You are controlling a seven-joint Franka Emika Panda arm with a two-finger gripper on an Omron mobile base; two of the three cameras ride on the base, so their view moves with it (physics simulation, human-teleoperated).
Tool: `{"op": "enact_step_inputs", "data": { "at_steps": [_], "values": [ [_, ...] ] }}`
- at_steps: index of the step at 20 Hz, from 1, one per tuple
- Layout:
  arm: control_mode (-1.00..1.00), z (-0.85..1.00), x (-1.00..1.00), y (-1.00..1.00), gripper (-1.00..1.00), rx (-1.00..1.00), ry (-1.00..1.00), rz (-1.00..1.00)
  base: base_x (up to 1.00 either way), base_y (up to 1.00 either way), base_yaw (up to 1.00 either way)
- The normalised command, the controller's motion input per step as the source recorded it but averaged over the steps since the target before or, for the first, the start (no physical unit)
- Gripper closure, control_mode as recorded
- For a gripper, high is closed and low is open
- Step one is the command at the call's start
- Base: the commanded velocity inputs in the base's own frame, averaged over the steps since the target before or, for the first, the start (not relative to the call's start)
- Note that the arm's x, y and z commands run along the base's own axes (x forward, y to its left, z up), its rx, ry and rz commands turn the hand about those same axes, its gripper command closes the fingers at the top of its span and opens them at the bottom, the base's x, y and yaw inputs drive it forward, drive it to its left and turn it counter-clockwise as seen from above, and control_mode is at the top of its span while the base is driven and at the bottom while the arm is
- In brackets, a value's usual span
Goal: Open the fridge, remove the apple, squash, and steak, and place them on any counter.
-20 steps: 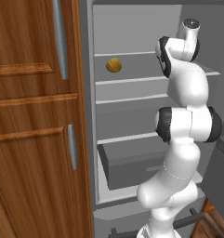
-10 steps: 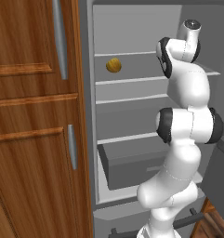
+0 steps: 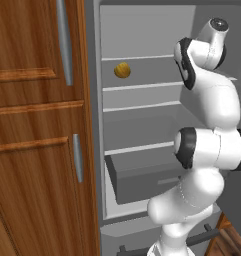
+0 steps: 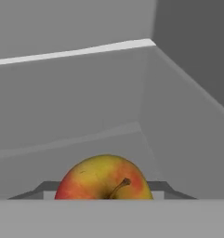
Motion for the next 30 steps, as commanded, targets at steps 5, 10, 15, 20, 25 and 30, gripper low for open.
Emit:
{"op": "enact_step_inputs", "data": {
  "at_steps": [5,10,15,20,25,30],
  "values": [
    [-1.00,0.00,-1.00,0.53,1.00,-0.02,-0.14,0.00,0.00,0.00,0.00],
    [-1.00,0.21,-1.00,0.55,1.00,-0.01,0.00,0.00,0.00,0.00,0.00],
    [-1.00,0.65,-1.00,0.51,1.00,0.00,0.11,0.00,0.00,0.00,0.00],
    [-1.00,0.37,-1.00,0.44,1.00,0.00,0.19,0.05,0.00,0.00,0.00],
    [-1.00,-0.05,-1.00,0.54,1.00,0.00,0.03,0.15,0.00,0.00,0.00],
    [-1.00,-0.37,-0.99,0.29,1.00,0.05,0.00,0.18,0.00,0.00,0.00]
  ]
}}
